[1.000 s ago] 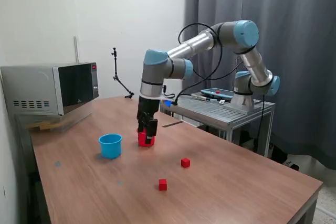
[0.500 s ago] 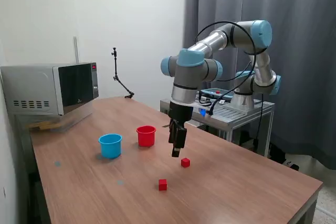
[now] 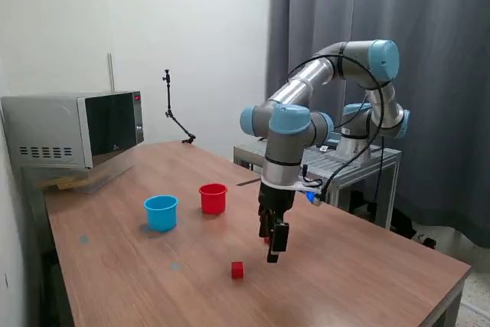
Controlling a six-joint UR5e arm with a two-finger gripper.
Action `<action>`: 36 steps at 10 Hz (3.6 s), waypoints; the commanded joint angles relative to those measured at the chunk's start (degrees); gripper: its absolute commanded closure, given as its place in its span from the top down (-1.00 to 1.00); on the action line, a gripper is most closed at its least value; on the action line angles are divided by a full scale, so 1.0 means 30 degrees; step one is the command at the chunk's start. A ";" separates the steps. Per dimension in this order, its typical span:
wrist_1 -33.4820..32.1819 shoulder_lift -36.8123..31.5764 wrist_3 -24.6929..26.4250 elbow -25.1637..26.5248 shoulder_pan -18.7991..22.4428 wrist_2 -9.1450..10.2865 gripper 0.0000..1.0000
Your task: Place red objects in the red bin, and blue objects in the blue bin.
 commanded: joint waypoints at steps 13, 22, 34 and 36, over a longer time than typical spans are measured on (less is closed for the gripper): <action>-0.1353 0.1705 -0.3689 -0.1600 -0.1067 0.1109 1.00; -0.1324 0.2204 -0.2722 -0.2156 -0.1507 0.0905 1.00; -0.1207 0.2350 -0.2167 -0.2041 -0.1389 0.0933 1.00; -0.1149 0.2350 -0.1784 -0.1952 -0.1390 0.0962 1.00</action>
